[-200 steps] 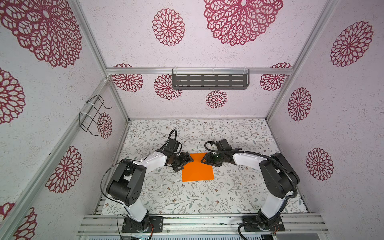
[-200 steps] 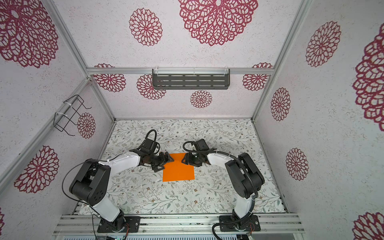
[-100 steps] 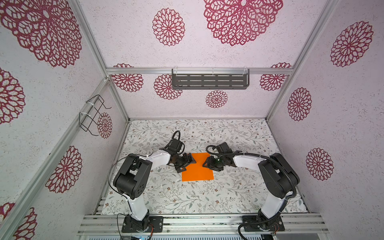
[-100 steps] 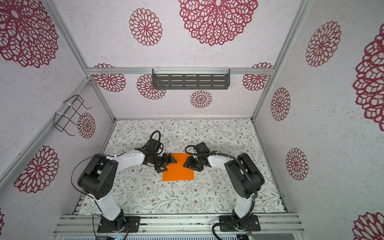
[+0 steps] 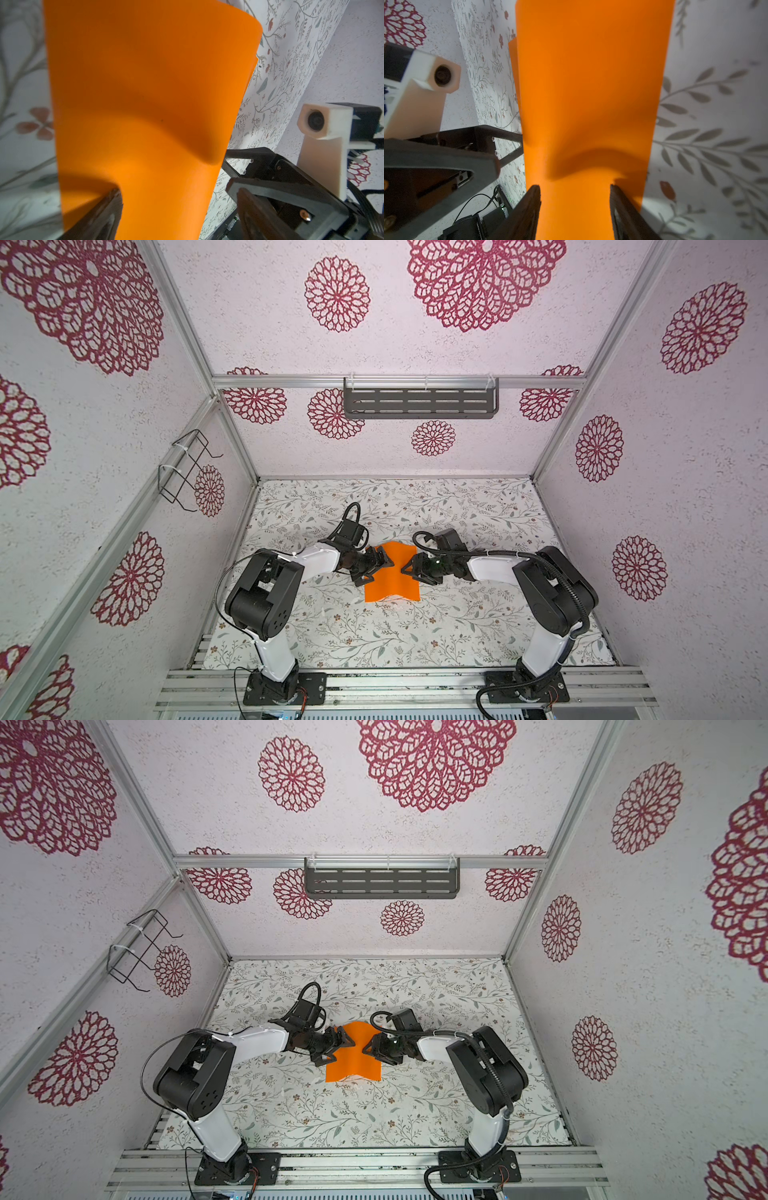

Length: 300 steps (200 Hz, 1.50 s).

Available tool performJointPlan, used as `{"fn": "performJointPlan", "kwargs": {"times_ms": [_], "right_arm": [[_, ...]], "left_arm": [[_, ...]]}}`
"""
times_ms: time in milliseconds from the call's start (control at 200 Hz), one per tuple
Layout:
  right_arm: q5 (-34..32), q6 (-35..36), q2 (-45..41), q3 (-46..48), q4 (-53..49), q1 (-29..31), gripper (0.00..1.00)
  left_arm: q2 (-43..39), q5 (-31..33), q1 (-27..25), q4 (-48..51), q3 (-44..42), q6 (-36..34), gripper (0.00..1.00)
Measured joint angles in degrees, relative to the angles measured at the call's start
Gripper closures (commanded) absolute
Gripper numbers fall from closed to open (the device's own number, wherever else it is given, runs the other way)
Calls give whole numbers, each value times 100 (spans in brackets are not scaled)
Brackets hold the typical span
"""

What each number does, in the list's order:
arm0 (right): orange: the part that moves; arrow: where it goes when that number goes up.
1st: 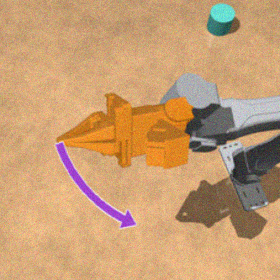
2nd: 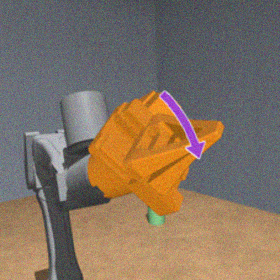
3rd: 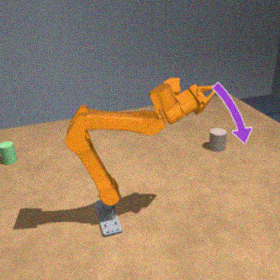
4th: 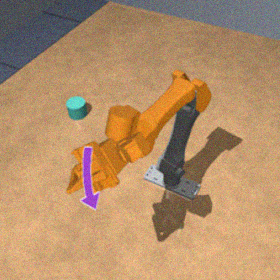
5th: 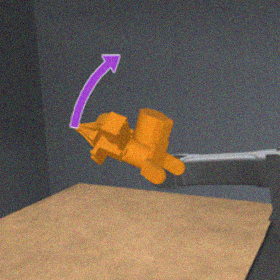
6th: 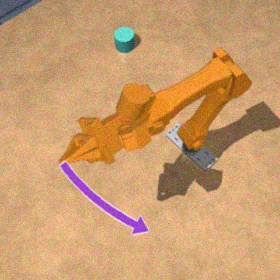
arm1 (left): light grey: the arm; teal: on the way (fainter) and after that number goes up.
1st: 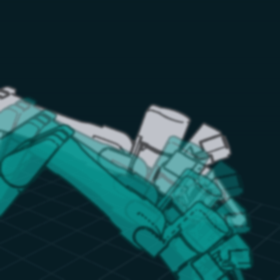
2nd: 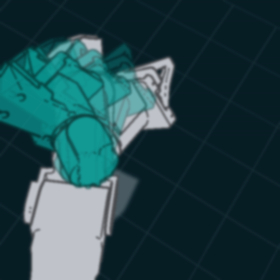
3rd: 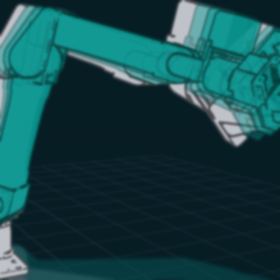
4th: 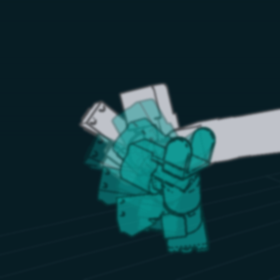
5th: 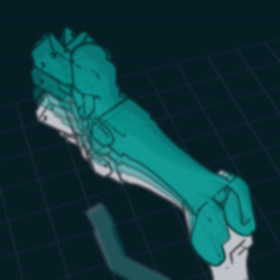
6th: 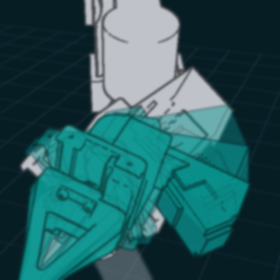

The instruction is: Fold a paper plane with a square sheet of paper (pick it up from the middle)

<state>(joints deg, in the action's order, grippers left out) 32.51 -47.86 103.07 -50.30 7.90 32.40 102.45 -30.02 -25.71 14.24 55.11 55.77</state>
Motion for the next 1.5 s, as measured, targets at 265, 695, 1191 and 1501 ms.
{"fn": "performJointPlan", "kwargs": {"times_ms": [265,695,1191,1501], "right_arm": [[267,-131,319,-160,372,92,50],[369,-131,660,-442,645,291,54],[376,-210,-678,468,1823,-553,21],[874,-308,-664,216,1978,-535,16]], "left_arm": [[0,-52,0,-68,-22,2,15],[0,-57,0,-63,-17,-105,59],[-833,-581,229,-911,-72,-542,71],[-905,-1405,376,-1493,-208,-468,71]]}}
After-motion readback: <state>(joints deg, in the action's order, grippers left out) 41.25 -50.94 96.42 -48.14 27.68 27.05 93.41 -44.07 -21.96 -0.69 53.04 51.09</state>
